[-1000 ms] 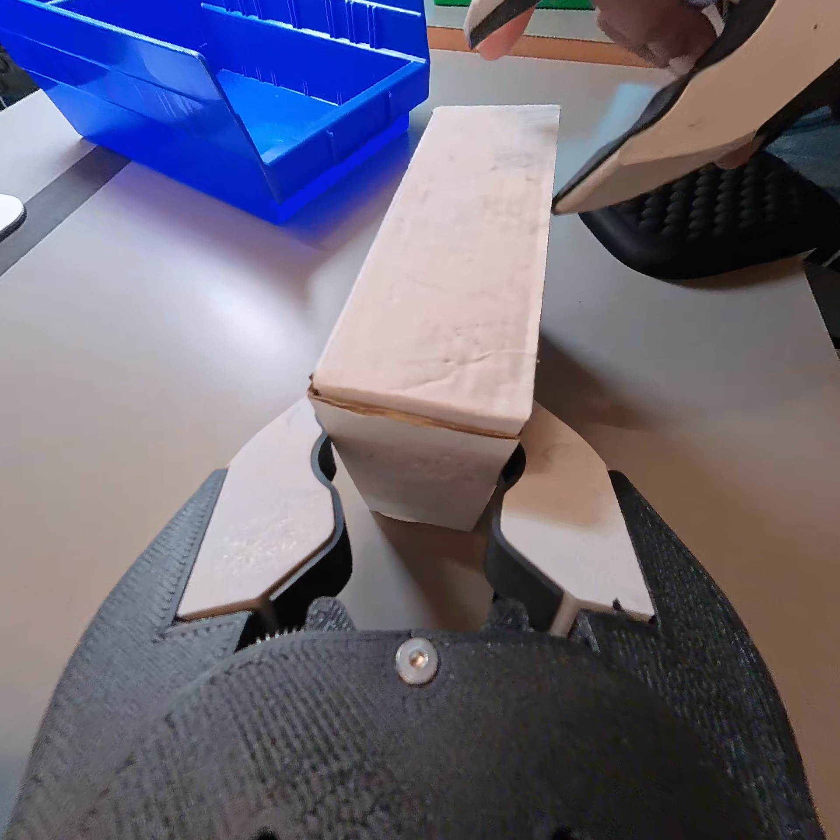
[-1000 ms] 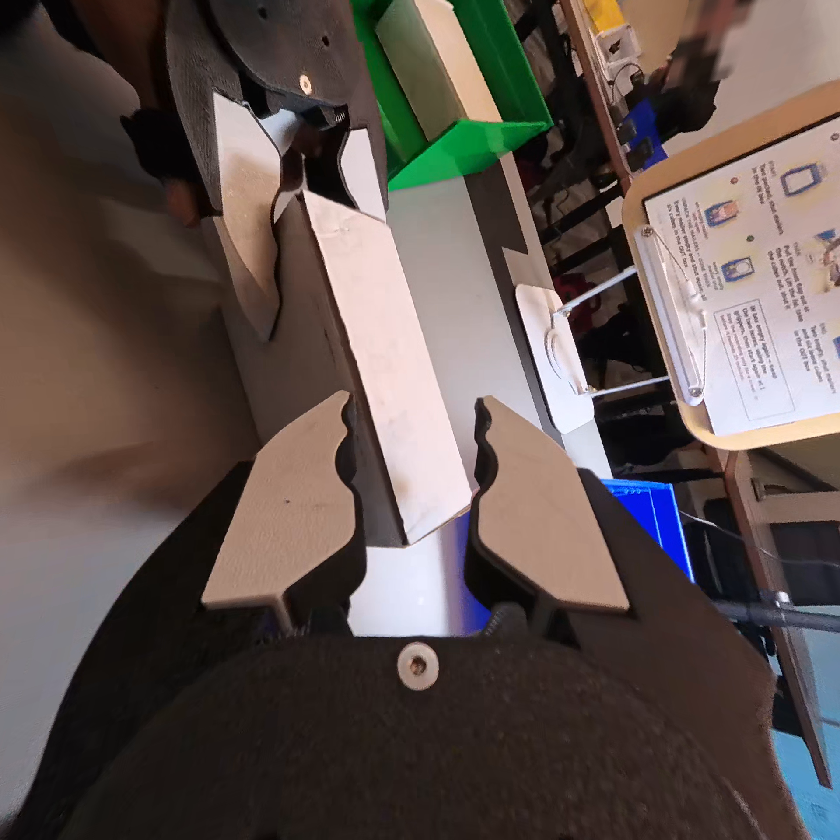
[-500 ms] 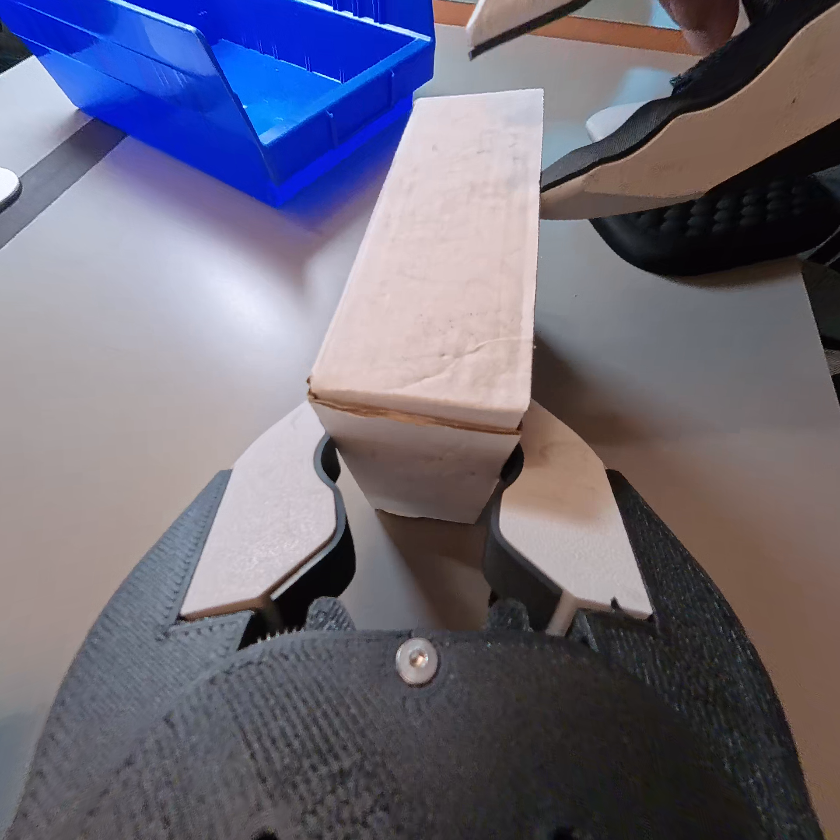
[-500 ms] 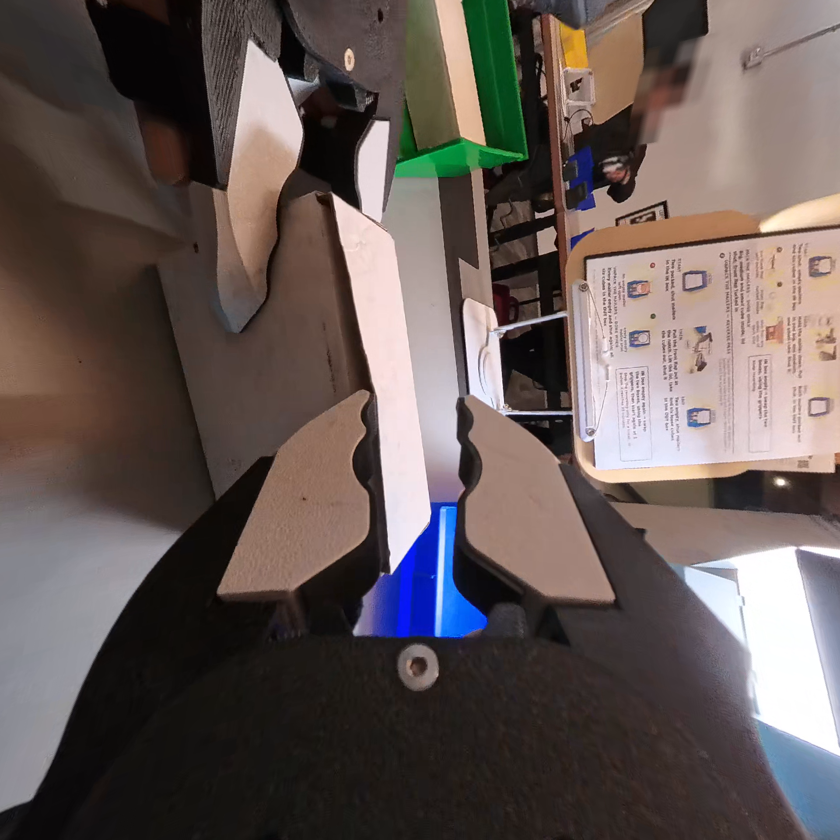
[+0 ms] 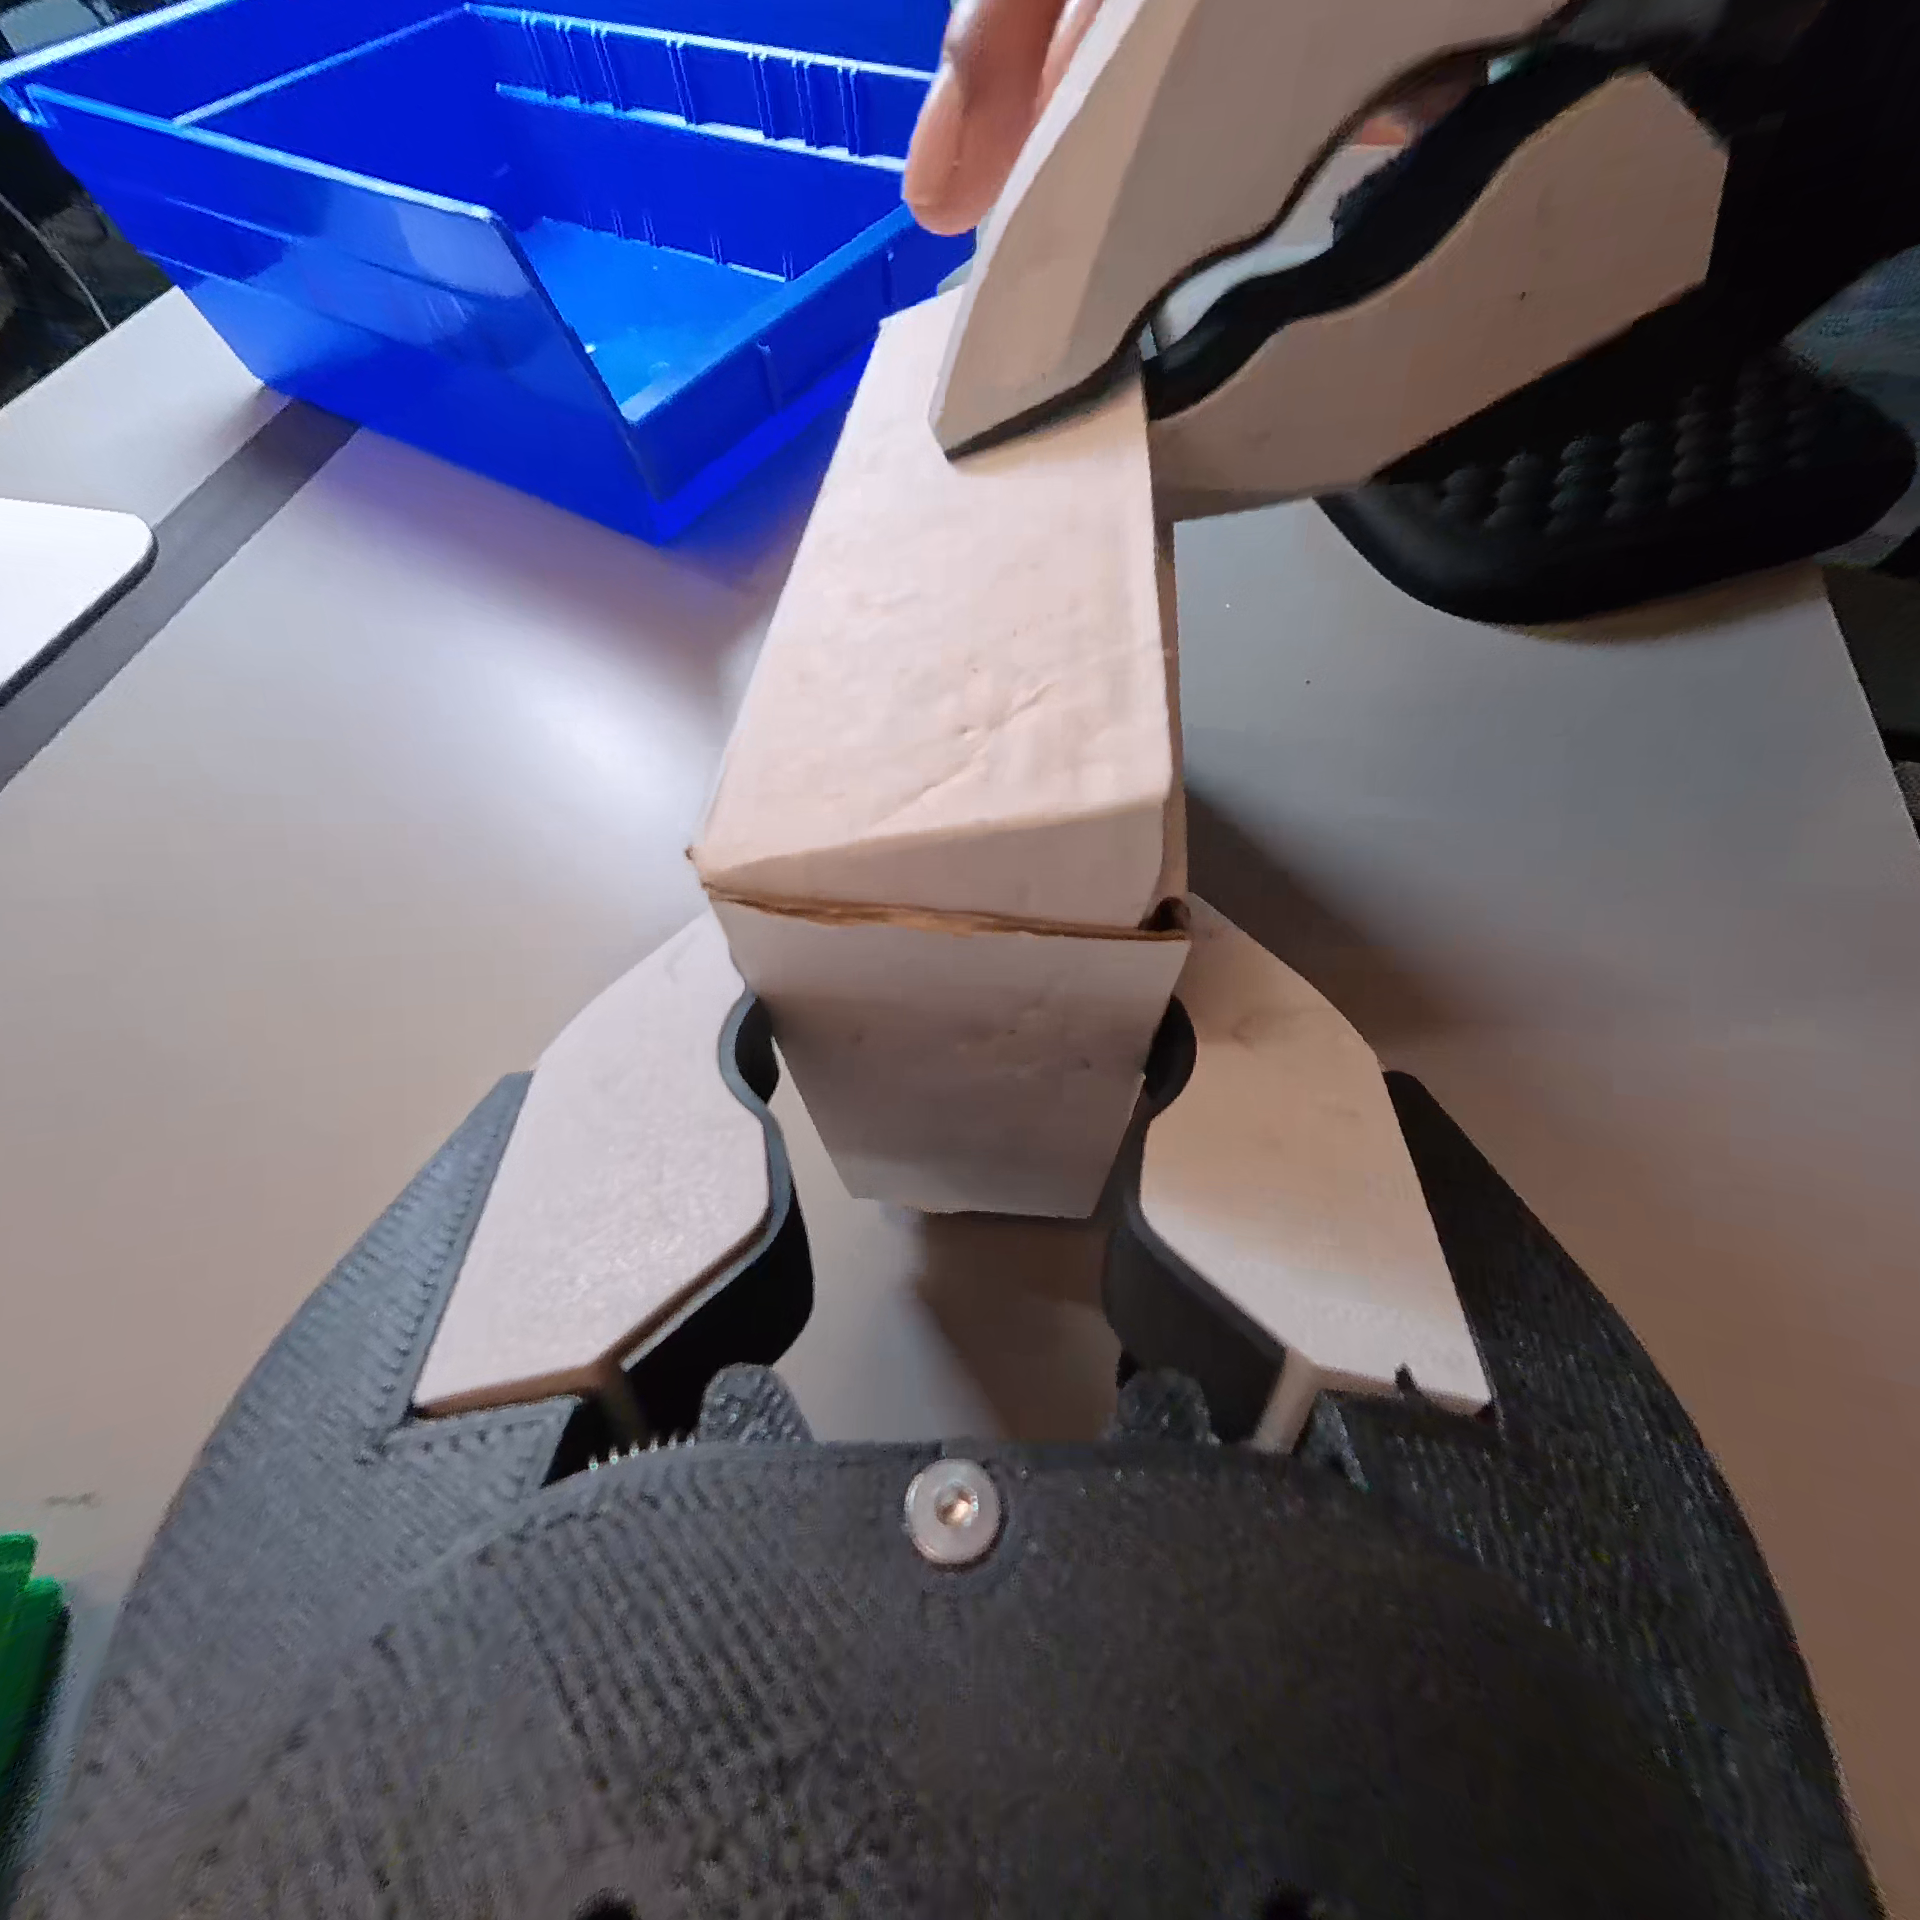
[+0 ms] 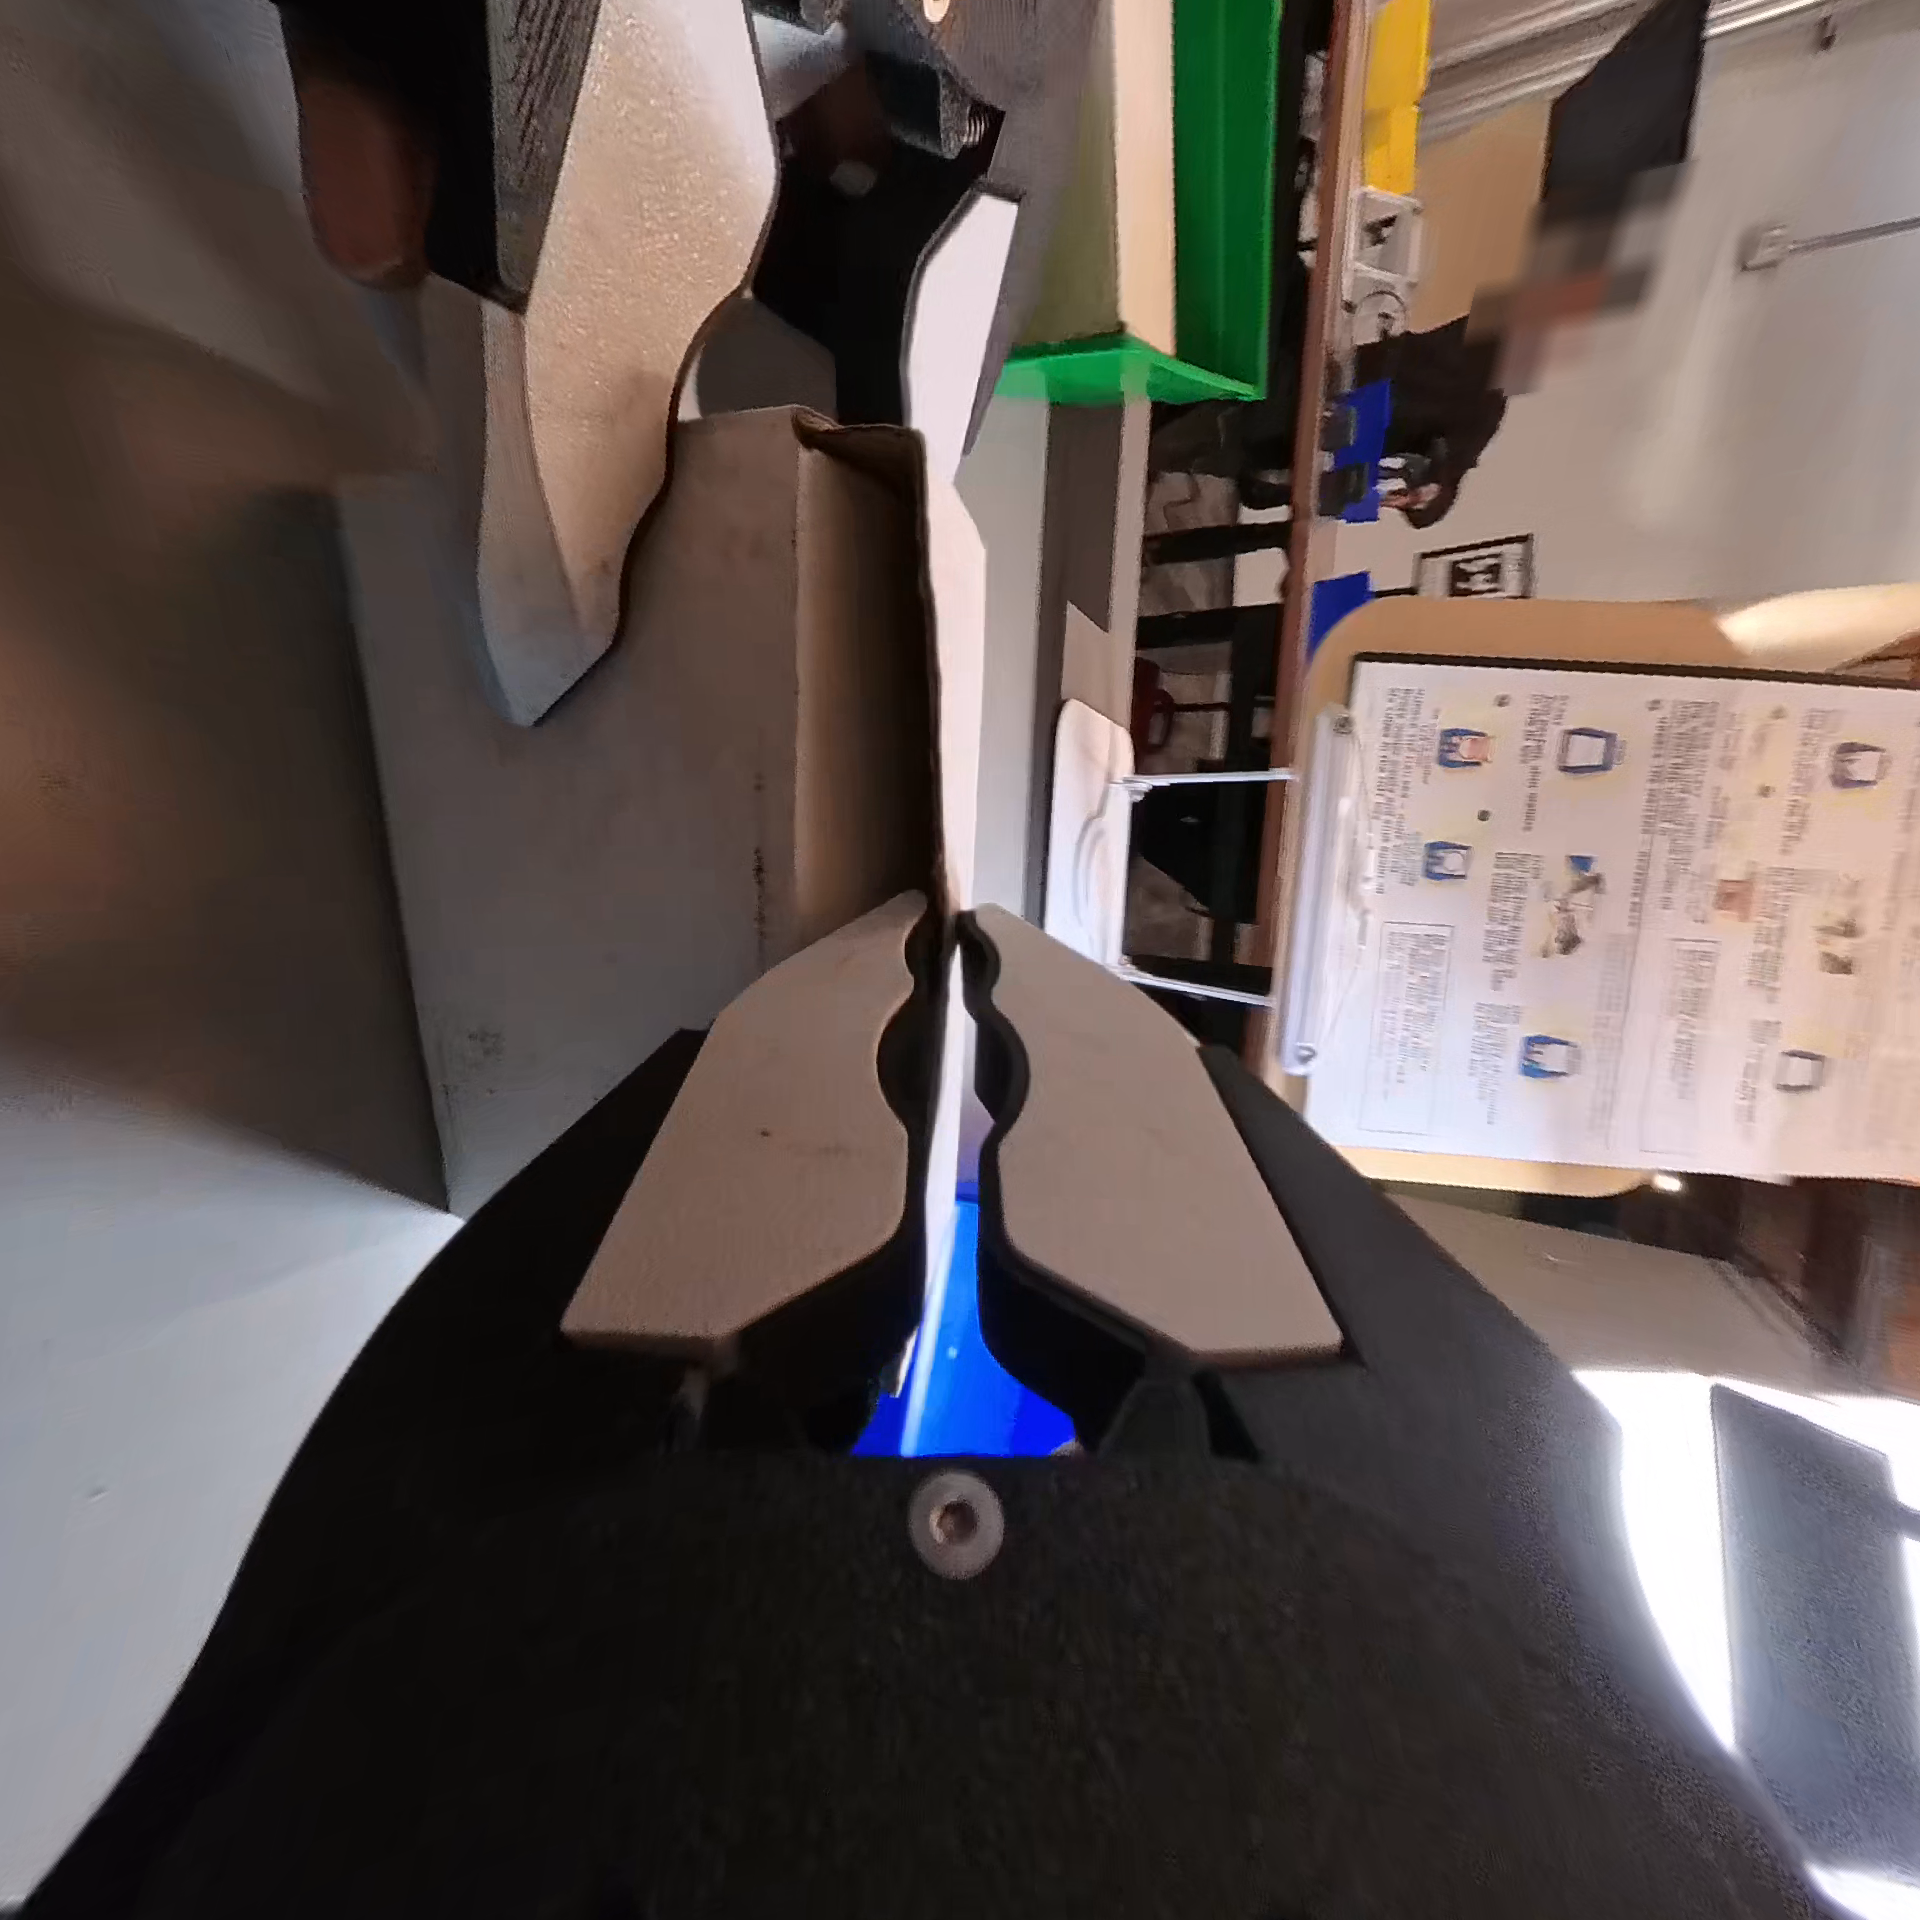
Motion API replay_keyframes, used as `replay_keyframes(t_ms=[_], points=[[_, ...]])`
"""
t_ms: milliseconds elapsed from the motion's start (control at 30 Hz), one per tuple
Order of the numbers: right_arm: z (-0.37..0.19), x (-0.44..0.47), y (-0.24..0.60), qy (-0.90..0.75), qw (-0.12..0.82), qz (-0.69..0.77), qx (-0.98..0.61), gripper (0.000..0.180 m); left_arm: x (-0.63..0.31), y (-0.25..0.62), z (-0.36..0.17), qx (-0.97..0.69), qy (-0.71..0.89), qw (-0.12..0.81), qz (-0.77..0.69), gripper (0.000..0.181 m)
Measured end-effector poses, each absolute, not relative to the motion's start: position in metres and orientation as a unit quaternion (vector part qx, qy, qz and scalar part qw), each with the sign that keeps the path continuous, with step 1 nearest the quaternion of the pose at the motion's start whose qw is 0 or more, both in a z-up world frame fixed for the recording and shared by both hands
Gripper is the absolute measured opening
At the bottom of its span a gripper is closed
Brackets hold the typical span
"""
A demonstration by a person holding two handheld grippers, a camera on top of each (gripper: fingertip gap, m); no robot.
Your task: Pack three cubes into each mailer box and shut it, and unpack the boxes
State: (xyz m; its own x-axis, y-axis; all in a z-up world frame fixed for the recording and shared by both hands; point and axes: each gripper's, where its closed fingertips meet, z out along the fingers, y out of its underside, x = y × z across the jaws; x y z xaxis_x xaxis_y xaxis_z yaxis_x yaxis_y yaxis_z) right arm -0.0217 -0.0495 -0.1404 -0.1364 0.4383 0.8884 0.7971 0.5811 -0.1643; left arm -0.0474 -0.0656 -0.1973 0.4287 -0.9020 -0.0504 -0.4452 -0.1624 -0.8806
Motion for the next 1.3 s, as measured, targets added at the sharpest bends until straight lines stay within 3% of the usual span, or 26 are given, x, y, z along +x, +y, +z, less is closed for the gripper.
replay_keyframes(t_ms=[33, 333, 433, 600, 833, 1067, 1300], points=[[-0.139, -0.022, -0.051, -0.734, 0.498, -0.159, -0.434, 0.002, -0.048, -0.066, -0.198, -0.712, 0.477, 0.450, -0.251, 0.069], [-0.115, -0.017, -0.054, -0.761, 0.364, -0.017, -0.536, 0.001, -0.058, -0.051, -0.203, -0.663, 0.517, 0.524, -0.135, 0.069], [-0.099, -0.013, -0.037, -0.753, 0.379, -0.051, -0.536, 0.001, -0.069, -0.053, -0.199, -0.693, 0.479, 0.502, -0.195, 0.083], [-0.092, -0.012, -0.039, -0.742, 0.388, -0.048, -0.545, 0.001, -0.073, -0.076, -0.183, -0.706, 0.426, 0.460, -0.329, 0.087], [-0.089, -0.010, -0.039, -0.733, 0.385, -0.039, -0.559, 0.002, -0.072, -0.101, -0.205, -0.719, 0.457, 0.394, -0.345, 0.088], [-0.083, -0.010, -0.038, -0.731, 0.365, -0.007, -0.576, 0.002, -0.069, -0.115, -0.183, -0.669, 0.502, 0.459, -0.300, 0.049], [-0.084, -0.018, -0.014, -0.730, 0.326, 0.022, -0.601, 0.002, -0.051, -0.124, -0.211, -0.664, 0.564, 0.425, -0.246, 0.039]])
